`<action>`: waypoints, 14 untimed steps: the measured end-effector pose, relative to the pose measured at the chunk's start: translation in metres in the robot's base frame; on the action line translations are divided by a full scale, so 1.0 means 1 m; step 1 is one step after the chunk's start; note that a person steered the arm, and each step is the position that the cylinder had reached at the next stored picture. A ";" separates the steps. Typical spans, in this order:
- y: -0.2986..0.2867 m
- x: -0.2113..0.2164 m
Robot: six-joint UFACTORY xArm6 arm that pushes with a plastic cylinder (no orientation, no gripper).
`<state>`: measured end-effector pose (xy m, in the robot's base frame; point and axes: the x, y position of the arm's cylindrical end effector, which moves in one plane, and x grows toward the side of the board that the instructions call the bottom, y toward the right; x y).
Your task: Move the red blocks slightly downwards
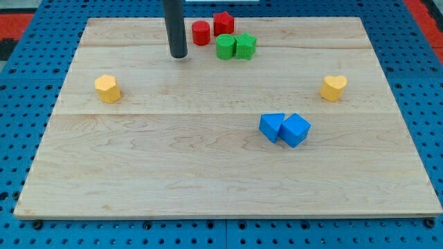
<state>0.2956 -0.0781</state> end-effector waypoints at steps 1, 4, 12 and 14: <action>0.060 -0.014; 0.142 -0.033; 0.158 -0.103; 0.059 -0.102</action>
<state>0.1938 -0.0195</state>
